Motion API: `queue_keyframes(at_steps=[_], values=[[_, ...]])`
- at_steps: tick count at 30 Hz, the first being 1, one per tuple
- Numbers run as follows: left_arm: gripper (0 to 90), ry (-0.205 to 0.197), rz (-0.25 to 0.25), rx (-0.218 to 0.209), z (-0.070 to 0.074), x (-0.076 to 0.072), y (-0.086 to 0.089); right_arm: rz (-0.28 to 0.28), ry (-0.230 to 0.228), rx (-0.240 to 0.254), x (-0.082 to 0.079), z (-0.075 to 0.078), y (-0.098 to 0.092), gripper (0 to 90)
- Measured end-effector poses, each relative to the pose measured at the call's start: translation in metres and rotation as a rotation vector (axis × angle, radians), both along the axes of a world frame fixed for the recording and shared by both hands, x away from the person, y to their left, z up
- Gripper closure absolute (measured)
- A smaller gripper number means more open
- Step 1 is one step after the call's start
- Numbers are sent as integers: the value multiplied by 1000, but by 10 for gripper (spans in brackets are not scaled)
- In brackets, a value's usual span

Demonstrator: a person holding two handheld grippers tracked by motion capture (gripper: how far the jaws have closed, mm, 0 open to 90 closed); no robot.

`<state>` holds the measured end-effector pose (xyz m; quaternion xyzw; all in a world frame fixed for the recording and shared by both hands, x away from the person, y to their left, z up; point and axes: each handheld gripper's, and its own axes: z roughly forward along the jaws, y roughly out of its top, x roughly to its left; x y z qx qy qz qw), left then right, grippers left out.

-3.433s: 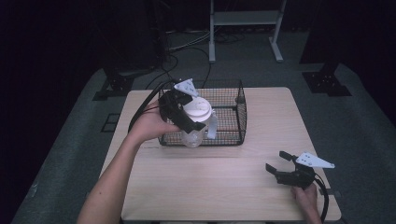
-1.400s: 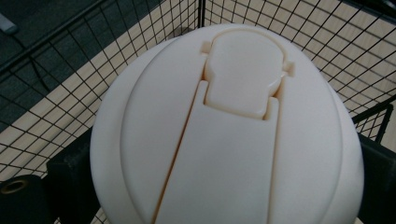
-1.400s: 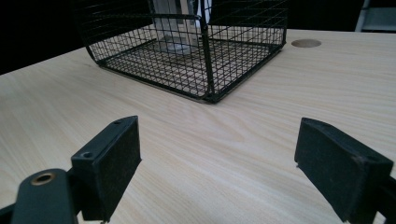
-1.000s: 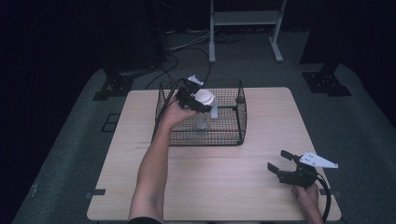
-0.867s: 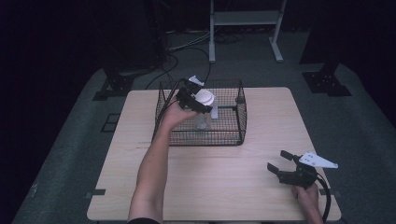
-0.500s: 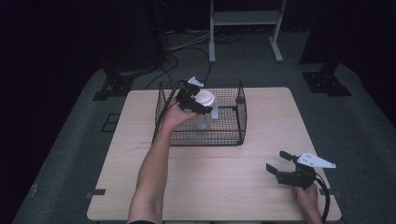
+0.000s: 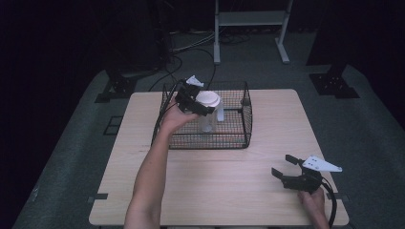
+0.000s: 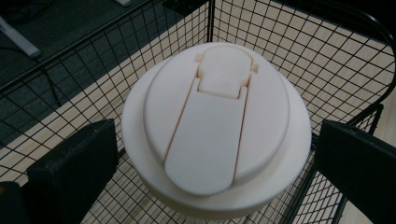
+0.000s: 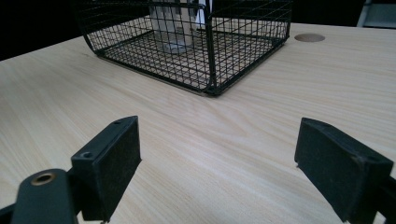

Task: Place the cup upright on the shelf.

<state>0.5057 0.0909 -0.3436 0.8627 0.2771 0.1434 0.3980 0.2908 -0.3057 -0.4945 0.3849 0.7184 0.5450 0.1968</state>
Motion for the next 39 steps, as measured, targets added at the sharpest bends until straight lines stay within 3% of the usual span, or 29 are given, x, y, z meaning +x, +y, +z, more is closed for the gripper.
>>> queue_keyframes(at_steps=[22,39], values=[[0,-12,15,32,12,-25,35,-1,6,-17,-1,0,2,134],[0,-31,-14,-1,7,-52,52,-4,9,-26,-1,0,3,135]])
